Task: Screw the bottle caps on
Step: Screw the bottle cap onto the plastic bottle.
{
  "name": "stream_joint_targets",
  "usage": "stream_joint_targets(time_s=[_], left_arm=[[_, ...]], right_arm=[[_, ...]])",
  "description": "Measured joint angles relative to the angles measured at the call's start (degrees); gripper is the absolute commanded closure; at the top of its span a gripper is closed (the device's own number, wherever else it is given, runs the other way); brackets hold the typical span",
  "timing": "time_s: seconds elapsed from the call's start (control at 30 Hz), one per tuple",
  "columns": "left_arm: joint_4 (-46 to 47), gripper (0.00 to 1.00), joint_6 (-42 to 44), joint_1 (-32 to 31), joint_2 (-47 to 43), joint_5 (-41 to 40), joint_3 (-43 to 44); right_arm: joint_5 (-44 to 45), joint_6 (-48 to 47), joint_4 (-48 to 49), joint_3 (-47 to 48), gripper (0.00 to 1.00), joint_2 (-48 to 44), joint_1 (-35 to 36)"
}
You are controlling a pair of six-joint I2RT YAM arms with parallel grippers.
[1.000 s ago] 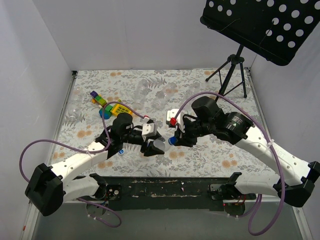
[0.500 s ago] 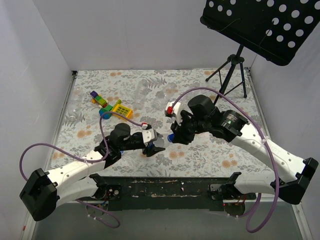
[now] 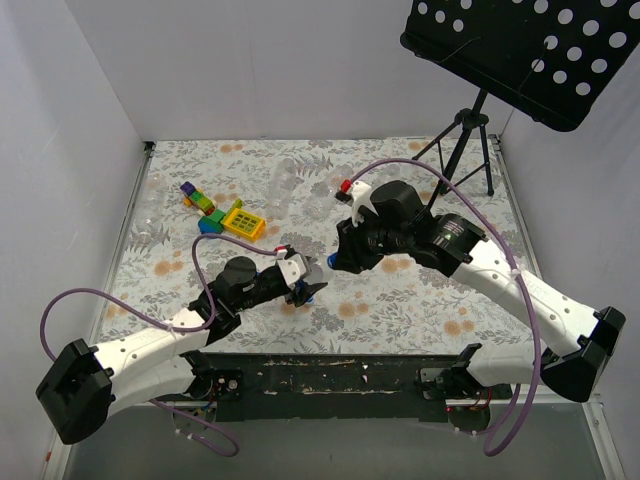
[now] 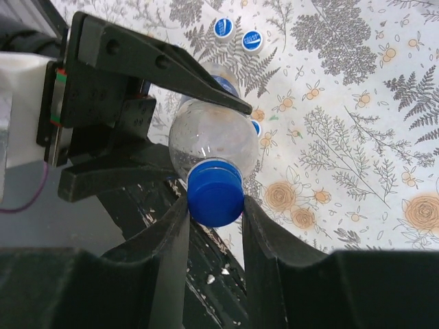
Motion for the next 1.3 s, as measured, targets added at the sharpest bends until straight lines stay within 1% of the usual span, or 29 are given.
stream_joint_targets(time_s=[0.13, 0.27, 0.4, 0.53, 0.67, 0.9, 0.97, 1.1, 1.3], left_arm=[[1.7, 0.67, 0.02, -0.96, -0.02, -4.24, -0.39], [2.64, 0.67, 0.0, -1.75, -0.02, -7.72, -0.55], [2.54, 0.67, -0.04, -1.75, -0.02, -8.26, -0.52], [-0.11, 0.67, -0.28, -1.68, 0.0, -6.38, 0.98], [-4.61, 0.65, -0.85, -0.35, 0.48, -0.15, 4.22], [-9.01, 0.65, -4.37, 6.49, 4.42, 20.31, 9.35], [-8.87, 0.65, -6.12, 8.11, 5.46, 25.88, 9.77], [-7.1, 0.65, -10.19, 9.81, 7.13, 34.45, 9.88], [-2.8, 0.65, -15.02, 10.19, 8.76, 41.64, 9.88]], right_arm=[[1.51, 4.66, 2.23, -0.35, 0.99, 0.04, -0.31], [2.45, 6.82, 4.0, -0.61, 0.99, 0.11, -0.44], [1.92, 5.4, 6.01, -1.57, 0.99, -0.26, -0.59], [0.26, 0.39, 5.81, -1.6, 0.99, -0.87, -0.63], [-3.06, -6.62, 4.72, -1.6, 0.99, -2.69, -1.11], [-11.15, -18.45, 3.43, -1.53, 0.99, -4.35, -2.71], [-13.51, -21.59, 3.1, -1.51, 0.99, -4.42, -2.8], [-17.79, -26.88, 2.32, -1.46, 0.99, -4.76, -2.78], [-22.47, -33.18, -0.33, -0.07, 0.99, -5.09, -2.71]])
